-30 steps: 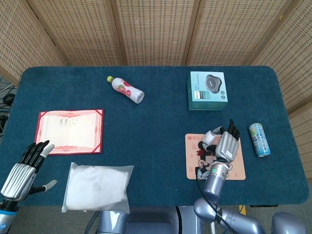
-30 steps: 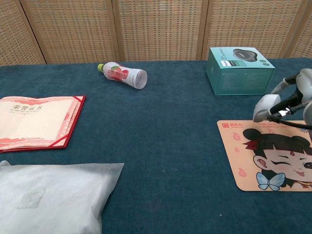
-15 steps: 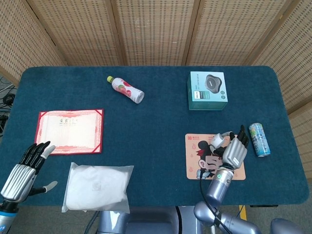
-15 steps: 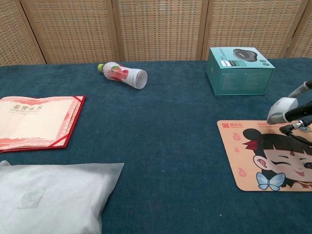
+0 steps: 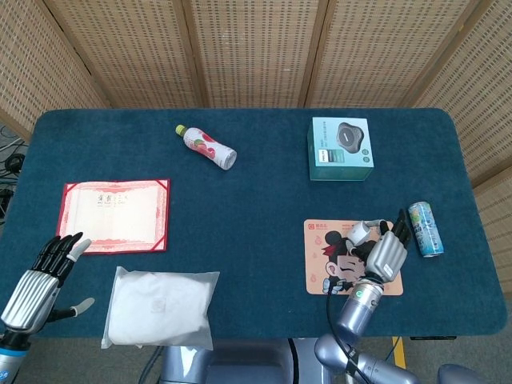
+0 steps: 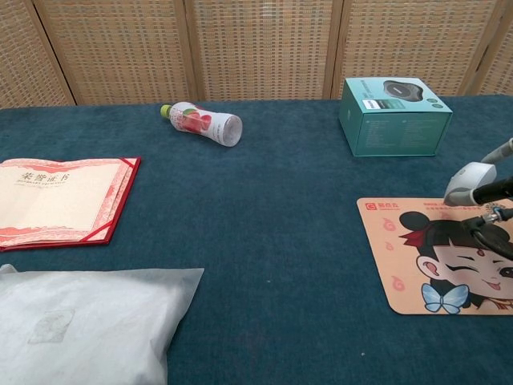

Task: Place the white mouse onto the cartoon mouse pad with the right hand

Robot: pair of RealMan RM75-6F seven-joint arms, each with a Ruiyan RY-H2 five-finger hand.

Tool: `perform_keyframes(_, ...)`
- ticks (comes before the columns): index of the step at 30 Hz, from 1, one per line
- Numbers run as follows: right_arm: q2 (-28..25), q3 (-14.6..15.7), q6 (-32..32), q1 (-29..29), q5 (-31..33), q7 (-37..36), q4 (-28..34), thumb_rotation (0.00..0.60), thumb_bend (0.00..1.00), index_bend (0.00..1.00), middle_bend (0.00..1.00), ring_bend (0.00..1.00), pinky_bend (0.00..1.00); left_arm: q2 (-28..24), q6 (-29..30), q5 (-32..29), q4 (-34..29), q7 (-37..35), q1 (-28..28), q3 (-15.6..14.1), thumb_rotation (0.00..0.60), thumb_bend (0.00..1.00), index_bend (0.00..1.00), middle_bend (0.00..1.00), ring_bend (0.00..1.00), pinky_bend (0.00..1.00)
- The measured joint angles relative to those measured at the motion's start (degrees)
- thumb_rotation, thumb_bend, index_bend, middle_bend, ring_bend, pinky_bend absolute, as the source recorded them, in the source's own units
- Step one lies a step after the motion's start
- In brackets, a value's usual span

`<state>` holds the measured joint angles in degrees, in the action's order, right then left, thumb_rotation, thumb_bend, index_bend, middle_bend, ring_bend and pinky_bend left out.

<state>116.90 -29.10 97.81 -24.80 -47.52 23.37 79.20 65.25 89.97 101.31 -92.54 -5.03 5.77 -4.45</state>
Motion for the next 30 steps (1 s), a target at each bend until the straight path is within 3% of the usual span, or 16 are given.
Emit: perform_keyframes(30,1.16,2.67,-2.01,5.04,-0.73,0.18,-1.89,0.6,0.05,0.52,0.0,0.0,0.0,-0.34,0.27,0.3,-0.39,-0.12,-0.1,-0.14,0.6,0.15,0.0,0.0,0.0,0.0)
